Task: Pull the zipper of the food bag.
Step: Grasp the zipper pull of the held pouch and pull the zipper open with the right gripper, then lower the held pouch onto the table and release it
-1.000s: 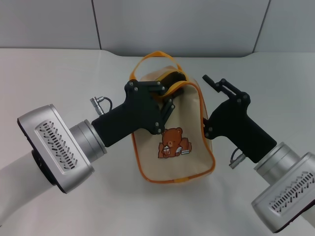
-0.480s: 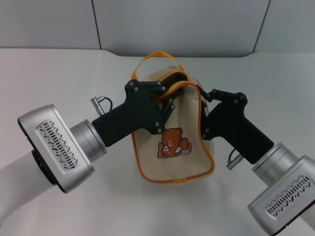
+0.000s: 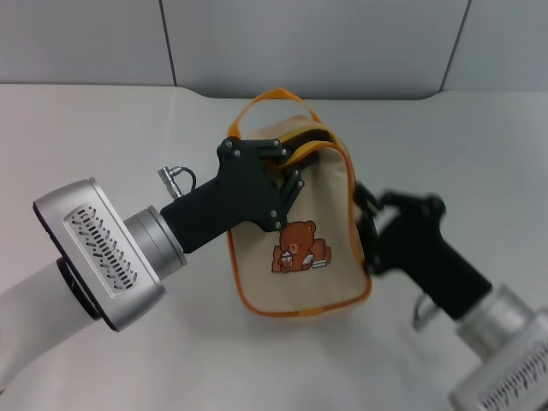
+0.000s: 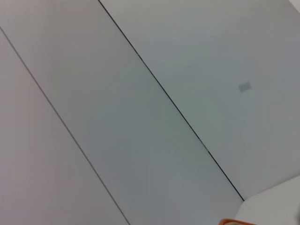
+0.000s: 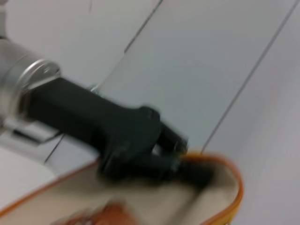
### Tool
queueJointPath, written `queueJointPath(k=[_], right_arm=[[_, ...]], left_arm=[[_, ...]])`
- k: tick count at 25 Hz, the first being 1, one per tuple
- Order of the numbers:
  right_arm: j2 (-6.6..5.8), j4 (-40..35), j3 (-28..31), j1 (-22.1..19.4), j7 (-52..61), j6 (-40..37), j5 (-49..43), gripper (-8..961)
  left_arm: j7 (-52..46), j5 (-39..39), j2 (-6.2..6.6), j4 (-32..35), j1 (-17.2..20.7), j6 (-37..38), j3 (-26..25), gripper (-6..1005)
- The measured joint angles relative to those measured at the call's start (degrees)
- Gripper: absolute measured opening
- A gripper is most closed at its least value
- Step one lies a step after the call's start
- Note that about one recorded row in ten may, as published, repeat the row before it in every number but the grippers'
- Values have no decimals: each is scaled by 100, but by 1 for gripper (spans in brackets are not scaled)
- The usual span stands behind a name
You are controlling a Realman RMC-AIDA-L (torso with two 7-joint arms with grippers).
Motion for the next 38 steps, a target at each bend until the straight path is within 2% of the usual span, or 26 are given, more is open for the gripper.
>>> queueJointPath(k=[1,2,3,5,6,10,11,16,20,24,26,29,30,34,35,36,37,38], right_arm=[[0,0,0,0,0,0,0,13],[0,-14,-94,-330,-1,-21,0,15],[0,-14,-94,-330,-1,-21,0,17],[0,-107,-368,-945,-3,-224,0,21],[0,-107,-368,-945,-3,-224,0,23],[0,-208,-572,-1502,46,-624,25,30],[-1,-255,-536,-1535,82,-708,36,32],[-15,-297,-474,-1522,316,-761,49,41],[-51,-492,-358,-1398,1140,-1046,69,49],[-53,-752,-352,-1267,1800,-1242,69,125],[-58,-1228,-367,-1045,2927,-1730,65,164],[-60,-1416,-375,-982,3217,-1890,57,221],[-60,-1764,-385,-850,3734,-2180,51,240],[-61,-2177,-402,-667,4448,-2528,35,430],[-64,-2429,-439,-552,4817,-2742,-10,477],[-74,-2854,-626,-372,5340,-3058,-91,523],[-74,-2854,-626,-372,5340,-3058,-91,569],[-89,-3121,-787,-267,5636,-3222,-121,615]], left_arm=[[0,0,0,0,0,0,0,91],[-40,-9,0,0,-5,-5,-5,92],[-80,-19,0,1,-9,-6,-9,93],[-114,-39,4,15,-11,-8,-25,95],[-114,-39,4,15,-11,-8,-25,96],[-132,-18,-1,29,-10,-34,-27,100],[-150,-18,-9,11,-7,-112,-29,101],[-317,-43,-15,-47,30,-258,-60,106],[-800,-52,-42,-128,185,-344,-109,110],[-847,-53,-53,-304,365,-456,-282,114],[-1037,-36,-20,-657,631,-626,-545,116],[-1121,-29,-9,-692,655,-624,-562,119],[-1287,-16,-1,-679,665,-596,-598,120],[-1462,33,30,-651,667,-448,-601,307],[-1658,228,99,-653,668,-309,-578,354],[-2123,655,254,-654,667,-89,-567,565],[-2123,655,254,-654,667,-89,-567,599],[-2384,845,343,-639,659,20,-552,632]])
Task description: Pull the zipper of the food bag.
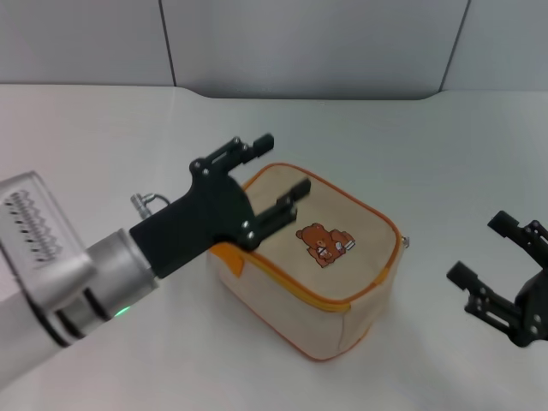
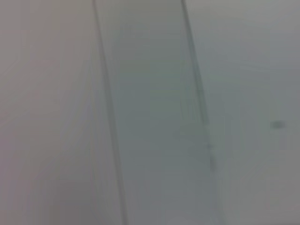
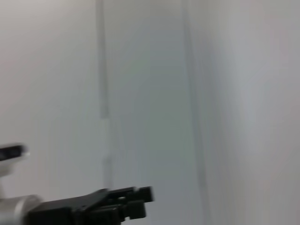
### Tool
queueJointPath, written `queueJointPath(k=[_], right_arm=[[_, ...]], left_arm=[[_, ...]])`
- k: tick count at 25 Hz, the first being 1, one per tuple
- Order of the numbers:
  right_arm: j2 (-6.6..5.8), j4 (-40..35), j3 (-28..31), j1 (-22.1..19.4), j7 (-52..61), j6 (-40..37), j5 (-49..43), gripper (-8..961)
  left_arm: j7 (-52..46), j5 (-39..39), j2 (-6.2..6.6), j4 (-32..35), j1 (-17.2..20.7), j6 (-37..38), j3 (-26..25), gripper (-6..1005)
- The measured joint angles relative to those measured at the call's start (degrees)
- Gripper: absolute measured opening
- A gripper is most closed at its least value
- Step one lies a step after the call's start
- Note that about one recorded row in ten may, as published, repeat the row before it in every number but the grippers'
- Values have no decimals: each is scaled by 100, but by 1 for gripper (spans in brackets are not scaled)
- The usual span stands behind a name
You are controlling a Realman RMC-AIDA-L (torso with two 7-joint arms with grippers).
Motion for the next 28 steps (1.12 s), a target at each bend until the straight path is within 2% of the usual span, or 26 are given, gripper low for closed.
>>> queueJointPath(k=[1,2,3,4,5,6,7,8,9,10,11,12,17,28], right_arm=[[0,0,0,0,0,0,0,661],[-45,-459,-421,187,585,-316,-26,707],[-45,-459,-421,187,585,-316,-26,754],[-140,-836,-991,387,1162,-613,-26,802],[-194,-965,-1278,488,1408,-736,-27,849],[-194,-965,-1278,488,1408,-736,-27,850],[-286,-1064,-1763,674,1750,-891,-27,850],[-286,-1064,-1763,674,1750,-891,-27,851],[-335,-1108,-2140,840,1977,-955,-28,851],[-342,-1135,-2305,918,2073,-961,-28,852],[-342,-1135,-2305,918,2073,-961,-28,852],[-304,-1194,-2564,1048,2178,-933,-28,852],[-222,-1237,-2725,1197,2219,-913,-28,853],[-216,-1248,-2725,1252,2227,-907,19,852]], left_arm=[[0,0,0,0,0,0,0,666],[-296,174,108,46,-19,160,82,699],[-544,285,210,121,-46,363,232,733],[-544,285,210,121,-46,363,232,766],[-1031,336,428,514,-129,1004,819,800],[-1170,335,476,705,-163,1243,1015,802],[-1560,334,497,1293,-232,1770,1381,804],[-1560,334,497,1293,-232,1770,1381,807],[-1852,331,437,1938,-272,2334,1686,809],[-1852,331,437,1938,-272,2334,1686,811],[-1920,334,398,2125,-271,2540,1770,813],[-1966,332,315,2550,-241,2949,1942,815],[-1954,331,255,2789,-162,3170,2034,824],[-1929,285,185,2874,-51,3159,2022,824]])
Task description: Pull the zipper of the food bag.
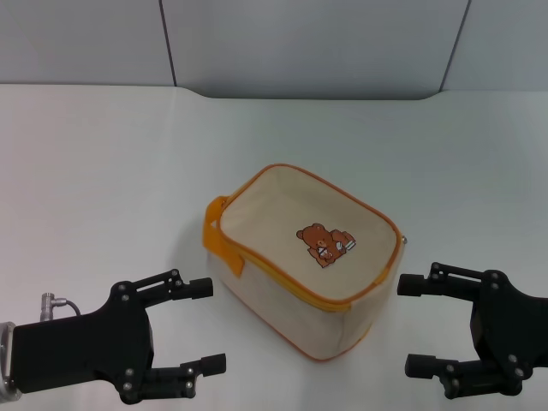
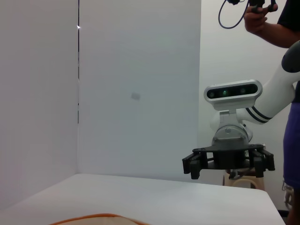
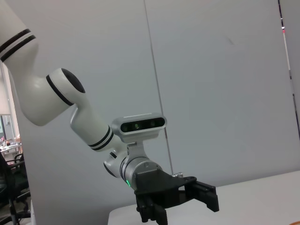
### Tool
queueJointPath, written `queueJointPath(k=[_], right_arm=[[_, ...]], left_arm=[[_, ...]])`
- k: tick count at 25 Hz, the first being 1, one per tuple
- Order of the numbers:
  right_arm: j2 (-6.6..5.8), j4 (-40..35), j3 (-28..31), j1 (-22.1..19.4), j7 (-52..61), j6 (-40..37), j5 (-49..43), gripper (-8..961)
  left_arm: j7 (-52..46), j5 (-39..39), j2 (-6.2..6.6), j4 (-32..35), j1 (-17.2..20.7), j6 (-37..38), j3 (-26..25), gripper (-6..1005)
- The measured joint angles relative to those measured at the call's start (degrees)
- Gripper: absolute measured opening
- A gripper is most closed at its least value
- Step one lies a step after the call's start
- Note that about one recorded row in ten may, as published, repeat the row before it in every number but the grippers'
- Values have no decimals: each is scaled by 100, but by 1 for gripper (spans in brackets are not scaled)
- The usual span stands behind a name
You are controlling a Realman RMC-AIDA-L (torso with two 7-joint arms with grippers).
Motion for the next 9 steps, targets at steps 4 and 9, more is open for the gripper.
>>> queueJointPath(k=[4,9], right_arm=[[4,-3,-11,4,2,2,3,851],[19,-3,-16,5,1,8,4,851]], left_arm=[[6,-74,-2,6,20,-6,-13,824],[8,-85,-23,10,11,-5,-12,824]])
